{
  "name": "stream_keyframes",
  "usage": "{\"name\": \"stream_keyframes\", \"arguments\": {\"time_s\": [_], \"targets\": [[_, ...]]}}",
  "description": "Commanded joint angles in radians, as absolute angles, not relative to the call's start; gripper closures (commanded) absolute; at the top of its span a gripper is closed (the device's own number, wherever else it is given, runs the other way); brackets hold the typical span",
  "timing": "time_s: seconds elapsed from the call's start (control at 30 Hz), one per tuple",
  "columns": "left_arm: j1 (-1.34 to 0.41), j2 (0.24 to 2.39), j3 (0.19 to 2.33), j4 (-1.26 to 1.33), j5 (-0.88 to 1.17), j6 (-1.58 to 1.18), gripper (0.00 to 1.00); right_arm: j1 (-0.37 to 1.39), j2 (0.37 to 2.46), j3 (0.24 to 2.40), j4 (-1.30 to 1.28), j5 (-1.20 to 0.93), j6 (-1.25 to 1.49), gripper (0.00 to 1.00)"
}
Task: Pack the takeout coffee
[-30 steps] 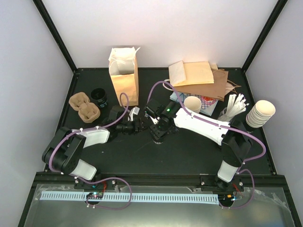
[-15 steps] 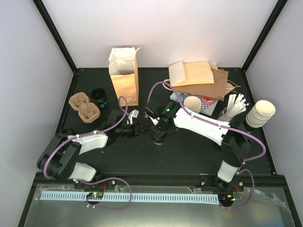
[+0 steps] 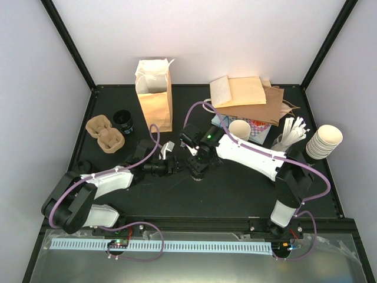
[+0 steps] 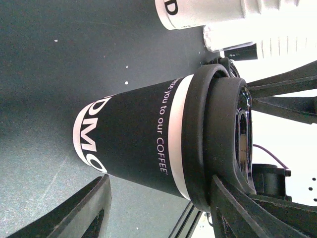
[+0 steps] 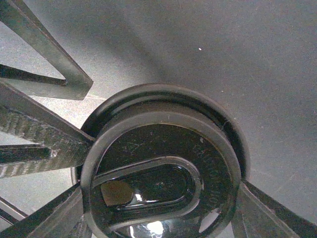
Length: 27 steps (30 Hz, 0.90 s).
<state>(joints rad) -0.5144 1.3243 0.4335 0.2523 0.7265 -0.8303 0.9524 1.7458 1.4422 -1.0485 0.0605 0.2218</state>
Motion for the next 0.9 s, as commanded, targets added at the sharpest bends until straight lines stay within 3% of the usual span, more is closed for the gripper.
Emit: {"name": "stream_keyframes", "arguments": {"time_s": [0.0,0.27,0.47,0.87], "targets": [[-0.596,1.372,0.413,0.102,0.768,-0.810,0.44,0.952,1.849,1.373,-1.099,0.010,0.240,0.35],[-0.627,1.423,0.407,0.086,0.735,-0.827,0.45,0.953,1.840,1.362,-1.083,0.010,0.246,0.35],[-0.622,1.306,0.452,0.037,0.702,-0.806,0.44,0.953,1.809,1.367,-1.066,0.042,0.257,0.34],[-0.605,1.183,0.531,0.004,0.680,-0.777,0.24,0.954,1.741,1.325,-0.999,0.046,0.234,0.34]]}}
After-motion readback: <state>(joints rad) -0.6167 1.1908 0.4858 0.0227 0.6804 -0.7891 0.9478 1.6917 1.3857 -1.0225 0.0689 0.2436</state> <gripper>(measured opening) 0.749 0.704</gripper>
